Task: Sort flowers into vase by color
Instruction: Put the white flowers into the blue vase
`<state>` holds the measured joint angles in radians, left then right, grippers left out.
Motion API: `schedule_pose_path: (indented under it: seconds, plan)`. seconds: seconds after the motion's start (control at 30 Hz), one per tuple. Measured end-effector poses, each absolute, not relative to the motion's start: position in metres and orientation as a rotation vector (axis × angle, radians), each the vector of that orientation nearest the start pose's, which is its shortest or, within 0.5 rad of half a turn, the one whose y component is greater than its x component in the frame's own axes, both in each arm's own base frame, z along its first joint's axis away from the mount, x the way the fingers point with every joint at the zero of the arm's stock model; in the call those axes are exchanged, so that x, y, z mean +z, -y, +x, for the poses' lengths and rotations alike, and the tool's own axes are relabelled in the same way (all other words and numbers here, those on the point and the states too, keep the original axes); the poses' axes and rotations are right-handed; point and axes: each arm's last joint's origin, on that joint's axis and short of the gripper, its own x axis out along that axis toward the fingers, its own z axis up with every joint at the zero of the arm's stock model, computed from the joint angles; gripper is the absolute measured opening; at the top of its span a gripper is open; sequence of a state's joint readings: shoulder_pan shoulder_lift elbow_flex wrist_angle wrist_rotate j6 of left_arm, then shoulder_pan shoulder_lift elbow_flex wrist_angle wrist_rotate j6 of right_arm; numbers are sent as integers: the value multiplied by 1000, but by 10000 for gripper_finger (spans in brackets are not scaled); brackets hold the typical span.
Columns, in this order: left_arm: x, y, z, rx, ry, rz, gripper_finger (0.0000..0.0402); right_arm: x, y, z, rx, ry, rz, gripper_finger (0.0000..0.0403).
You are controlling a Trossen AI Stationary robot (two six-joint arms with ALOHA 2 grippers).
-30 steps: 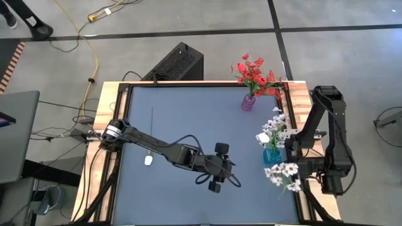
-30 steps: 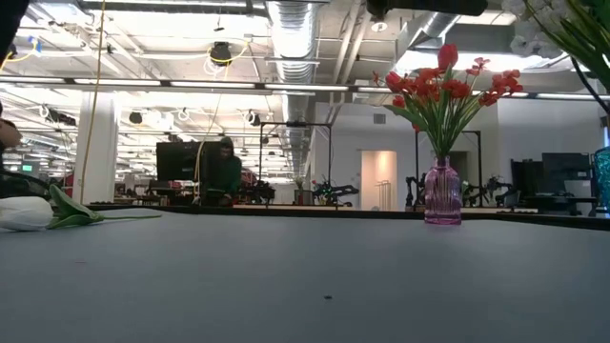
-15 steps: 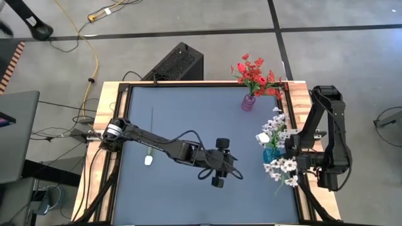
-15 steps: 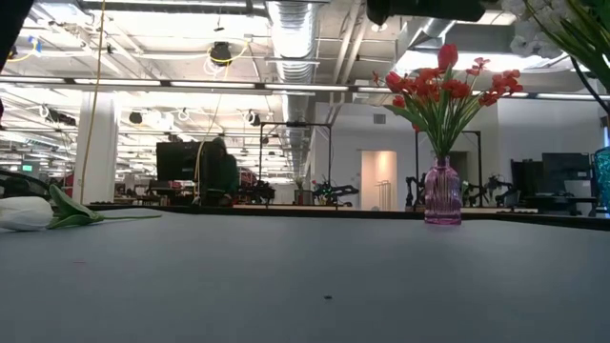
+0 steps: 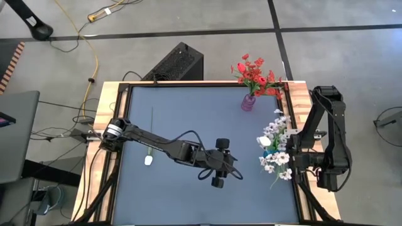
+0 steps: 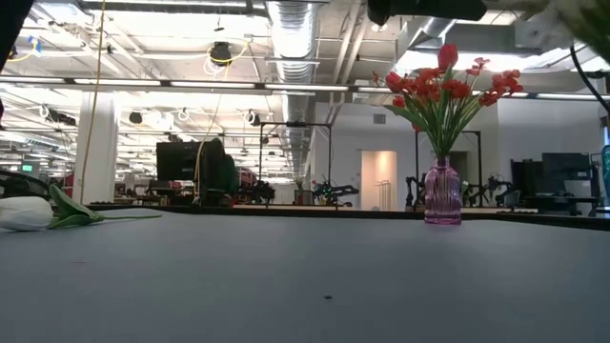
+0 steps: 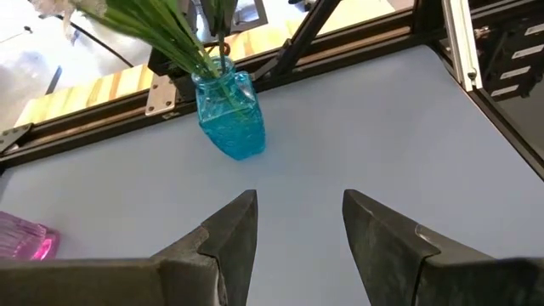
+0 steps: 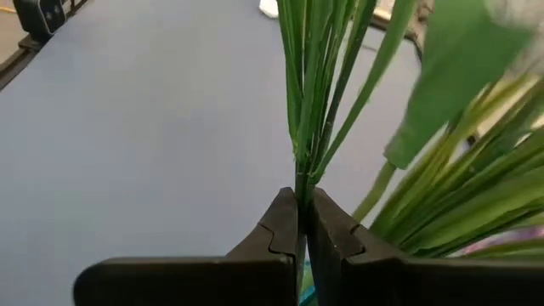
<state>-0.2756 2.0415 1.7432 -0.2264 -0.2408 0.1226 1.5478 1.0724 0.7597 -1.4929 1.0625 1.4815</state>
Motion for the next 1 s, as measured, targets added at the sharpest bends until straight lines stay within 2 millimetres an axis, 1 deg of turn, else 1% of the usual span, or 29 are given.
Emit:
schedule_pose_path:
  seconds: [0.07, 0.23, 0.47, 0.63, 0.83, 1.0]
  plan:
    - [276, 123, 458, -83, -505, 249, 164, 237, -126, 28, -67, -534, -286, 46]
    - [276, 123, 458, -90, -506, 243, 164, 236, -126, 29, -86, -580, -256, 98]
    - [276, 123, 458, -87, -506, 233, 164, 234, -124, 35, -145, -651, -225, 135]
    - [276, 123, 458, -87, -506, 233, 164, 235, -123, 37, -217, -746, -115, 161]
    - [275, 123, 458, -93, -515, 258, 164, 248, -129, 35, -219, -894, -22, 186]
    - [275, 123, 458, -98, -517, 279, 164, 264, -135, 35, -186, -956, 62, 187]
